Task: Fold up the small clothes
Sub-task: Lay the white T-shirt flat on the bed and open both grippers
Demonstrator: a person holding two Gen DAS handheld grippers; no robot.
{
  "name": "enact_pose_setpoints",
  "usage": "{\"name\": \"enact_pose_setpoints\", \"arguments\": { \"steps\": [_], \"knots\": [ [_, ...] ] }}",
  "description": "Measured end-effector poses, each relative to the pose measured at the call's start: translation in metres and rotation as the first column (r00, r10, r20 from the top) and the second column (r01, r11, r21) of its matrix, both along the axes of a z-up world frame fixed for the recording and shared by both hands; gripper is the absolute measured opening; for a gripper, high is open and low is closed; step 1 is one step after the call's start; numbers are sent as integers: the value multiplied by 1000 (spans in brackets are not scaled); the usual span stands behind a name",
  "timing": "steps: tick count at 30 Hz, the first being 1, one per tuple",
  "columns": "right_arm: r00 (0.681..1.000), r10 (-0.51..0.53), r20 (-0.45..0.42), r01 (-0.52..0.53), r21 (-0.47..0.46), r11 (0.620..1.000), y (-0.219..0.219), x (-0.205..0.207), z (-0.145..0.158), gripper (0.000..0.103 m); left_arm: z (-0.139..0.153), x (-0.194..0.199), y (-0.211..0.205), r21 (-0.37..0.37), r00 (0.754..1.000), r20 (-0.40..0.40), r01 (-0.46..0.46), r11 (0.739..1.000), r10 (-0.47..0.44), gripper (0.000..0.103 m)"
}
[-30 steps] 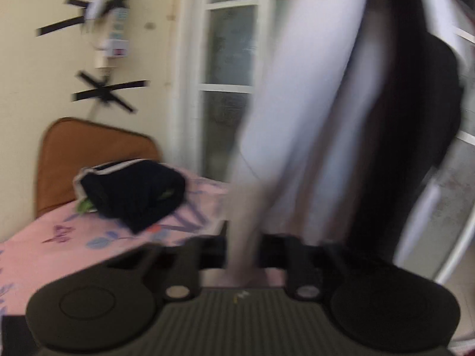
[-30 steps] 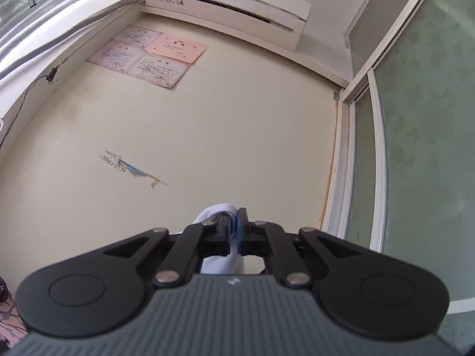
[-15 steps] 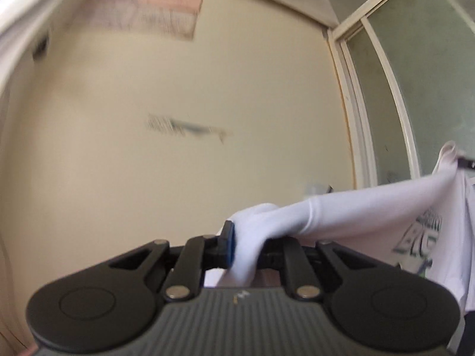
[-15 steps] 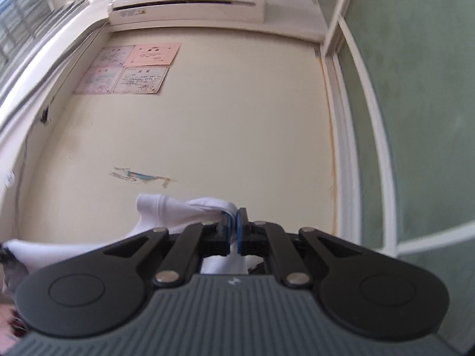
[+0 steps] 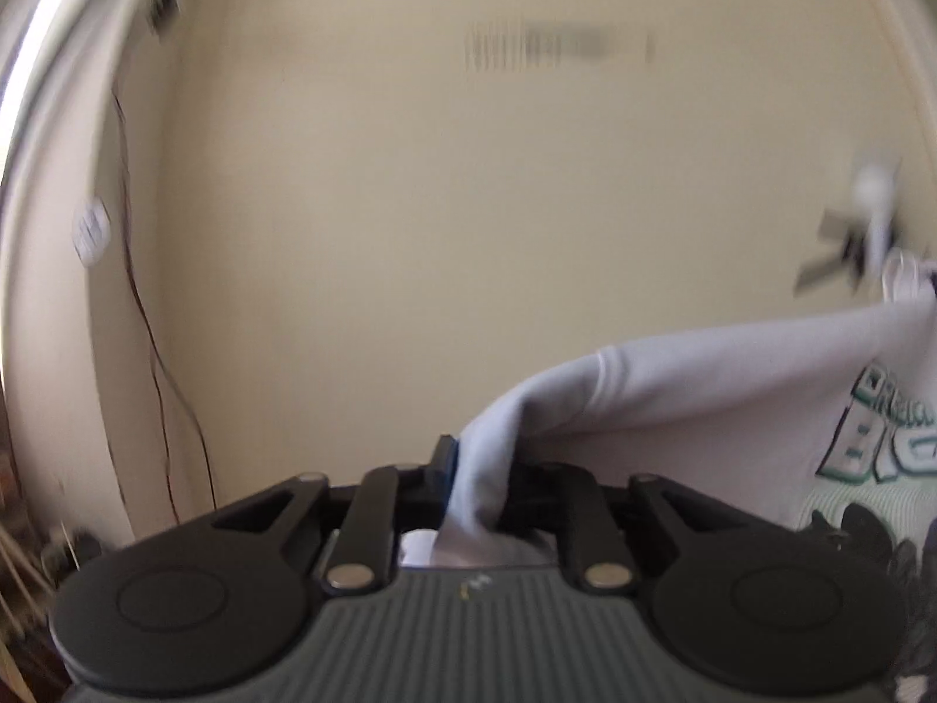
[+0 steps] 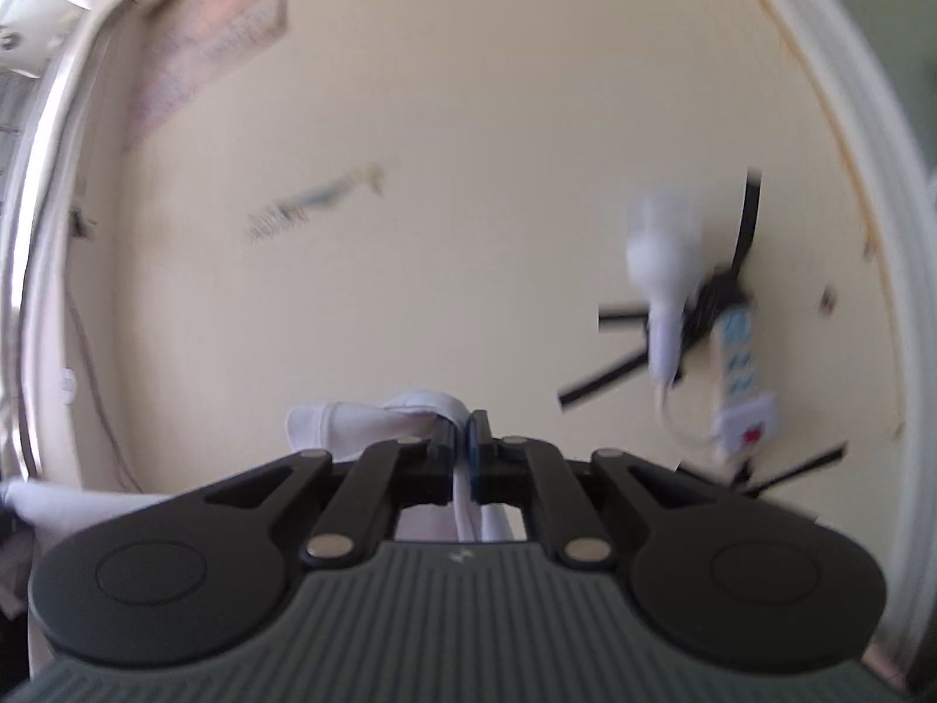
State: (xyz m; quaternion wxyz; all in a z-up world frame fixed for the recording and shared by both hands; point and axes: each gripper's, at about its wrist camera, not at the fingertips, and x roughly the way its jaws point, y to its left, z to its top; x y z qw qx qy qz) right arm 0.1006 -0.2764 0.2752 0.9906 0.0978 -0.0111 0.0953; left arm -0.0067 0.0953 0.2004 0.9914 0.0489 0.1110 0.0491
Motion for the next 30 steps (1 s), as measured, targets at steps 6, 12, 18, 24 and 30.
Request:
{"name": "enact_pose_setpoints", "arguments": {
  "steps": [6,12,18,24,30],
  "knots": [
    [922,58,-382,-62,2,998,15,11,-117,41,-120,10,31,-167,944,-320,26,986,-79,42],
    [832,213,-512,-327,-143,934,54,-135,-213,50,-156,-78,54,-224,883,-402,164,961,-244,61],
    [725,289,-625,-446,-106,889,96,-176,-260,72,-174,-117,51,-309,829,-456,196,931,-325,66],
    [790,240,-565,-430,-232,872,120,-168,-252,10,-198,-117,22,-229,779,-557,191,955,-289,4],
    [845,200,-497,-322,-173,931,37,-207,-187,9,-148,-167,12,-295,731,-469,398,868,-495,2]
  ]
}}
